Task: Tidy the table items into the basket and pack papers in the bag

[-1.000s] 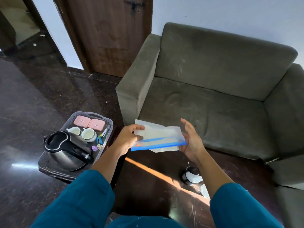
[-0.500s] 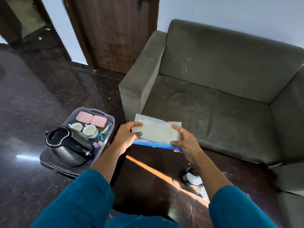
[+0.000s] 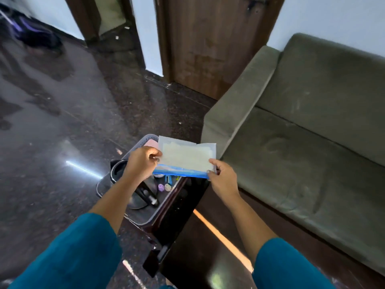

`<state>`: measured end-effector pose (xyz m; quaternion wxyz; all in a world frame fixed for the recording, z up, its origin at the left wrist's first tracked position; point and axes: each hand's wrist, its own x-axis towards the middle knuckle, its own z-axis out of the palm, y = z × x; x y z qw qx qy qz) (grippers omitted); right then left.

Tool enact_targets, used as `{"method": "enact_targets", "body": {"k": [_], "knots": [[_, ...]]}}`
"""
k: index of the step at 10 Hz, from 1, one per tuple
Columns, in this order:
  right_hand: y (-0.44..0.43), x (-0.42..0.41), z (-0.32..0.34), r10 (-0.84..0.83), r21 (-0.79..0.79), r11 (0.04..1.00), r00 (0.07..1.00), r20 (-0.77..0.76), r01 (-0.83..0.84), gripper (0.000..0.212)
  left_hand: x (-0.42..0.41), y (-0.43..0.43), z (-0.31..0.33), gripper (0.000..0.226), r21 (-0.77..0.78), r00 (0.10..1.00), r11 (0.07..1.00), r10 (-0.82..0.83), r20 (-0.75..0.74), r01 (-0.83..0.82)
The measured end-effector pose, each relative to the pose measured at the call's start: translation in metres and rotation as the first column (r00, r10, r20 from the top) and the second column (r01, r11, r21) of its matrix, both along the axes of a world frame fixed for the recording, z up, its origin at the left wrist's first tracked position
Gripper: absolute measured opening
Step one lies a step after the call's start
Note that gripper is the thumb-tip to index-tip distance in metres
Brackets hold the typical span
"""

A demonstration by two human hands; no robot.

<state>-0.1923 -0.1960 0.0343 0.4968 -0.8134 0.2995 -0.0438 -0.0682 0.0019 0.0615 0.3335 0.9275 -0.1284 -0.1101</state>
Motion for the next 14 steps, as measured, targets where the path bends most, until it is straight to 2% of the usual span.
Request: {"method": "enact_targets", "body": {"k": [1,2,3,4,5,6,7,8,9,10,11,12,13,14], "knots": [[0.018,0.052,-0.011,0.158,-0.005,0.987,0.983,-0.094,-0.159,0.047,0.043,0.024,-0.009,0.025,0.059,0.996,0.998,0.019,-0.082,-0.014],[0.033,0.100,-0.026,0.200,-0.060,0.976,0.973,-0.118,-0.208,0.043,0.085,0.047,-0.019,0.020,0.163,0.979,0.987,0.039,-0.199,-0.007],[0.044,0.144,-0.035,0.131,-0.027,0.990,0.985,-0.111,-0.135,0.039,0.114,0.063,-0.033,0.018,0.164,0.951,0.986,0.035,-0.307,0.017],[0.058,0.186,-0.044,0.155,0.019,0.988,0.974,-0.166,-0.154,0.023,0.133,0.077,-0.048,0.021,0.166,0.881,0.978,0.186,-0.435,-0.124],[0.075,0.220,-0.054,0.203,0.017,0.979,0.959,-0.198,-0.203,0.016,0.141,0.093,-0.063,0.023,0.071,0.712,0.917,0.352,-0.608,-0.392],[0.093,0.241,-0.063,0.230,0.068,0.973,0.952,-0.204,-0.220,0.017,0.142,0.109,-0.078,0.026,0.066,0.581,0.856,0.403,-0.707,-0.513],[0.112,0.255,-0.072,0.281,0.050,0.960,0.939,-0.198,-0.277,0.011,0.143,0.127,-0.088,0.033,0.117,0.529,0.841,0.433,-0.730,-0.528],[0.132,0.263,-0.082,0.359,0.029,0.931,0.901,-0.242,-0.363,0.011,0.135,0.142,-0.101,0.049,0.180,0.418,0.845,0.421,-0.805,-0.504],[0.146,0.265,-0.092,0.523,-0.004,0.827,0.773,-0.359,-0.562,0.025,0.125,0.151,-0.113,0.057,0.203,0.379,0.821,0.447,-0.810,-0.534],[0.149,0.263,-0.098,0.576,0.050,0.793,0.721,-0.384,-0.607,0.042,0.124,0.150,-0.116,0.059,0.219,0.519,0.840,0.490,-0.700,-0.497],[0.142,0.259,-0.096,0.458,0.032,0.881,0.832,-0.313,-0.472,0.047,0.129,0.143,-0.107,0.047,0.268,0.732,0.909,0.416,-0.539,-0.320],[0.130,0.251,-0.089,0.425,0.096,0.904,0.854,-0.300,-0.416,0.053,0.136,0.127,-0.093,0.041,0.293,0.811,0.933,0.334,-0.480,-0.211],[0.111,0.234,-0.086,0.396,0.177,0.917,0.868,-0.299,-0.358,0.053,0.137,0.103,-0.082,0.053,0.392,0.871,0.916,0.261,-0.417,-0.087],[0.087,0.207,-0.087,0.339,0.192,0.937,0.887,-0.313,-0.291,0.049,0.130,0.063,-0.063,0.055,0.378,0.950,0.925,0.154,-0.273,-0.041]]}}
